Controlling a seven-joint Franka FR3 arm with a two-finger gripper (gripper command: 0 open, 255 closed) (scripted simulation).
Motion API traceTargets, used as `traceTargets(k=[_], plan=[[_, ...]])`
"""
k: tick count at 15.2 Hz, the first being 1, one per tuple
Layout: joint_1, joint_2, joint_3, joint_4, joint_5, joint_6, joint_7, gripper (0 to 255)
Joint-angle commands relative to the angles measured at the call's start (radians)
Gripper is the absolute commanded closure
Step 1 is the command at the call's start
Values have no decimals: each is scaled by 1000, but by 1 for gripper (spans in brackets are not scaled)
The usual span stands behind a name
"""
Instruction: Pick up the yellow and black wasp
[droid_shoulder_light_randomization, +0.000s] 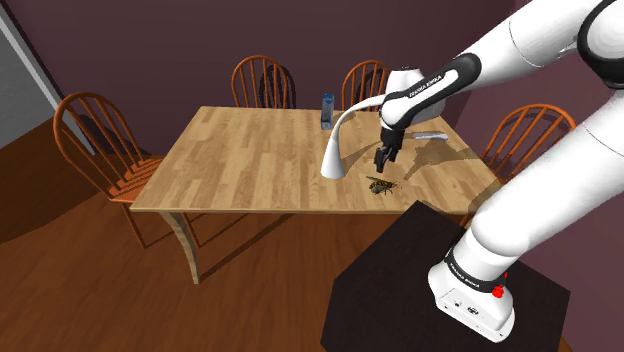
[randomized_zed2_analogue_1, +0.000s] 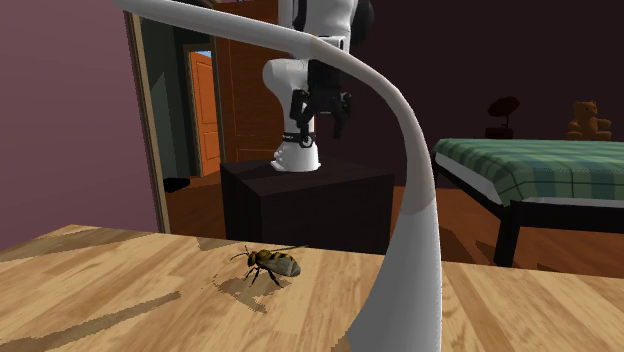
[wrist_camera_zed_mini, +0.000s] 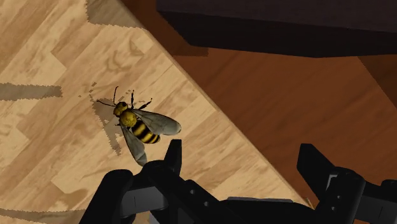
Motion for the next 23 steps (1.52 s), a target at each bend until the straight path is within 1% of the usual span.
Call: traceTargets(k=[1,4,8,13,17,18,23], plan=[[-8,75,-21,16,9,68,-32,0],[-19,201,-45,60,47,160,-89,0],[-48,370,-52,138,129,261,-181,0],[-121,575,-15,266,233,348,-290,0],[-192,729,25,390,286,391,-353,0],[-204,756,32,413,292,396,-361,0],[-222,824,54,437,307,441,-371,0]])
